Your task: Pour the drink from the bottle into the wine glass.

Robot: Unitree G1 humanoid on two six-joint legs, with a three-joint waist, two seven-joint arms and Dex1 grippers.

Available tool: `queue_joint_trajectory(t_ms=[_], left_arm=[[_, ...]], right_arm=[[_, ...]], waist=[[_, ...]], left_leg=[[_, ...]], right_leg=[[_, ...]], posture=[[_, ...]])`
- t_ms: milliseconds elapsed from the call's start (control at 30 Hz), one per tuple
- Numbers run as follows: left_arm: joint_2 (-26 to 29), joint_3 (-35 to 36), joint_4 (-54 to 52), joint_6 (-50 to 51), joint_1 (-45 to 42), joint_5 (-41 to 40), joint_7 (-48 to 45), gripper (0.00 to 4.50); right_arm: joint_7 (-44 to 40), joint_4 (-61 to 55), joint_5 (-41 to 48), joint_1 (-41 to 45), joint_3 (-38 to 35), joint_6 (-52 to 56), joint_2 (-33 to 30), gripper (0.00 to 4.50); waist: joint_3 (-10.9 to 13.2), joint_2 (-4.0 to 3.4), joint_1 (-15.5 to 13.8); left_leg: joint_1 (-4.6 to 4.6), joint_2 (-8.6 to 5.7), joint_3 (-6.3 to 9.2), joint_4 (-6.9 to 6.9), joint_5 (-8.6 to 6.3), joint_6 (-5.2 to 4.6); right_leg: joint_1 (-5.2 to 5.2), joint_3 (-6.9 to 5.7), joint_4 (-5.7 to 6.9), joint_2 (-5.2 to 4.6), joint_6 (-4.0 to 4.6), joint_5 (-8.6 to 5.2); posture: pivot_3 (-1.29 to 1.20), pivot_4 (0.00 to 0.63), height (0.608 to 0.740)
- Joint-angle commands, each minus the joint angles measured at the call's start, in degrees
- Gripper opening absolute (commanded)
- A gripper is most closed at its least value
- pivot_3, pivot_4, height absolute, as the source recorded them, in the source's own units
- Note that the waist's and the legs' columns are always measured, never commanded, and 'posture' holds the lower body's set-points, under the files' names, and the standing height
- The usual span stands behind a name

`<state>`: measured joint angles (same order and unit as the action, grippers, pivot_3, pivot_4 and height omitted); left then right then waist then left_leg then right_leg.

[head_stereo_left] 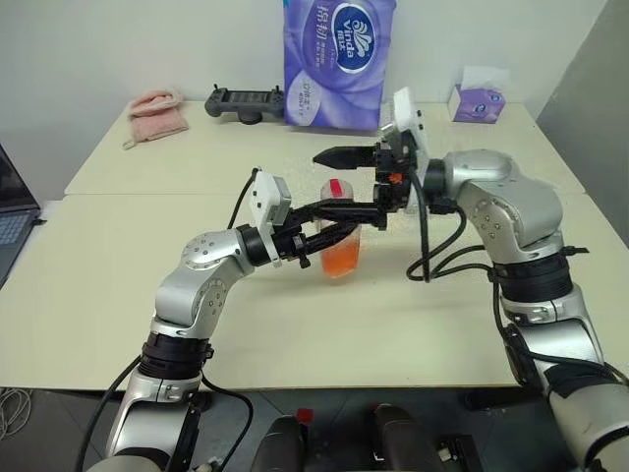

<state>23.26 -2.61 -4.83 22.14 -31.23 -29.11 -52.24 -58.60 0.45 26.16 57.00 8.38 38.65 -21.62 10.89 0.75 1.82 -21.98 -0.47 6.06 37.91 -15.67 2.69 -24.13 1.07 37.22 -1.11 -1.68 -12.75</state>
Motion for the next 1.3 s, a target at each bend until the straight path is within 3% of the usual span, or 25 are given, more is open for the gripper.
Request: queue_joint_trajectory(t_ms=[33,367,1300], left_arm=[[-0.2,1.2,-1.2,-1.3,-1.7,-0.7,-0.4,1.92],[0.0,1.4,-2.0,-1.2,-1.2,-0.8,0.0,1.9],[0.2,1.6,-2.0,-1.0,-0.8,-0.4,-0.3,1.87]], right_arm=[[3.1,-0.9,-0.5,0.9,-0.7,0.0,1.1,4.5],[7.4,4.6,-6.1,1.9,0.5,-2.4,1.6,4.5],[-0.5,-6.9,6.1,-4.3,-2.6,3.7,-5.0,4.5]], waist=[[0.0,0.0,0.0],[0.0,0.0,0.0],[0.0,0.0,0.0]], left_leg=[[0.0,-0.01,-0.01,0.0,0.0,0.0],[0.0,0.0,-0.02,-0.01,0.0,-0.01],[0.01,0.01,-0.01,0.0,-0.01,-0.01]], right_leg=[[0.0,0.01,-0.01,0.0,0.0,0.0],[-0.01,0.01,0.0,0.01,0.0,0.0],[0.0,0.0,0.01,0.02,0.0,0.0]], posture=[[0.0,0.15,0.74],[0.0,0.15,0.74],[0.0,0.15,0.74]])
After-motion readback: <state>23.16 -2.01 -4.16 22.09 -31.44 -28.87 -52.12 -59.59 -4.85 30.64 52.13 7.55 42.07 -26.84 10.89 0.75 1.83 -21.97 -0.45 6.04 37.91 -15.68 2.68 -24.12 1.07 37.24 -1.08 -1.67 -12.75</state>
